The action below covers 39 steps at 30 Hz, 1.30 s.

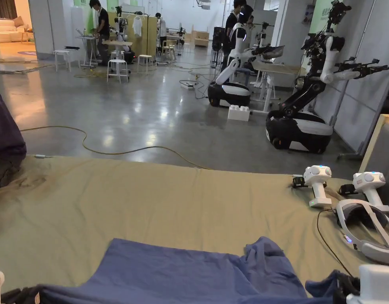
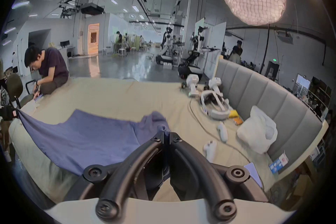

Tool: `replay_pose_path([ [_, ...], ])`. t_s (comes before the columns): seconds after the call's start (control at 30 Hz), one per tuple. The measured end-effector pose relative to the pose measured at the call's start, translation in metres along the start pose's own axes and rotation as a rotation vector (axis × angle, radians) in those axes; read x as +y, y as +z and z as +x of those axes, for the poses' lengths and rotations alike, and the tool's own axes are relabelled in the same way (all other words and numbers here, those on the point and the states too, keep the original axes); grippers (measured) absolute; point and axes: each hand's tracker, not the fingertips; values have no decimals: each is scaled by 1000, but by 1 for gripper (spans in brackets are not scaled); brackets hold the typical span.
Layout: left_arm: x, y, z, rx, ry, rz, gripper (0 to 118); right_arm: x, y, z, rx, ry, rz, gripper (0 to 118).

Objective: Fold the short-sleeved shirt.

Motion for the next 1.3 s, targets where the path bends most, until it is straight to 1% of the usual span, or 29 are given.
replay_pose_path([
  [0.07,-24,-10,-9,6,15,-62,4,-25,-4,-2,2,-6,-64,4],
  [0.17,-59,-31,-20,37,-13,-163,4,-65,-15,-5,-23,31,-157,4],
  [0.23,-77,-46,-27,58,-21,-223,4,-90,-23,-5,-25,19,-212,4],
  [0.3,-88,-52,-23,49,-6,-248,4,-97,-18,-9,-23,19,-272,4],
  [0.43,-102,-68,-14,61,-13,-294,5,-117,-25,-10,-58,4,-311,5],
  [0.47,-101,-69,-13,63,-17,-298,13,-118,-26,-10,-61,3,-313,7],
  [0.5,-99,-70,-10,60,-19,-297,26,-117,-25,-10,-59,-5,-309,13],
  [0.53,-99,-72,-11,52,-22,-287,40,-114,-23,-12,-63,-14,-302,28],
  [0.57,-96,-71,-7,42,-26,-266,52,-111,-23,-10,-59,-24,-290,55],
  [0.6,-91,-68,-2,25,-37,-220,54,-106,-21,-11,-47,-40,-256,67],
  [0.63,-84,-64,5,11,-56,-178,54,-99,-18,-14,-41,-45,-208,67],
  [0.7,-72,-57,22,-10,-94,-104,54,-83,-13,-21,-24,-32,-141,67],
  [0.8,-48,-49,49,-45,-128,10,54,-57,-7,-38,13,-34,-11,68],
  [0.83,-40,-47,60,-50,-140,62,54,-62,-18,-41,19,-45,43,67],
  [0.87,-33,-45,68,-51,-149,102,54,-56,-18,-47,17,-51,78,67],
  [0.93,-20,-41,88,-39,-167,208,54,-41,-13,-62,35,-88,171,67],
  [1.0,-10,-37,103,-26,-173,284,51,-31,-11,-75,38,-102,252,65],
  [1.03,-5,-35,111,-18,-168,316,48,-27,-10,-82,29,-94,297,63],
  [1.07,-2,-34,116,-19,-173,332,37,-23,-8,-88,13,-86,320,57],
  [1.1,1,-33,122,-4,-176,347,23,-21,-10,-94,-1,-87,349,45],
  [1.13,4,-31,126,-3,-173,361,16,-19,-10,-97,12,-89,375,26],
  [1.17,6,-31,128,-8,-163,379,14,-16,-11,-99,14,-93,386,12],
  [1.2,7,-32,128,-5,-153,390,9,-14,-13,-102,5,-93,383,11],
  [1.23,9,-32,128,-15,-141,401,4,-10,-14,-106,-1,-100,391,6],
  [1.27,10,-31,128,-24,-134,408,3,-8,-15,-104,24,-110,396,0],
  [1.3,11,-31,127,-24,-131,417,3,-7,-17,-104,47,-112,397,0],
])
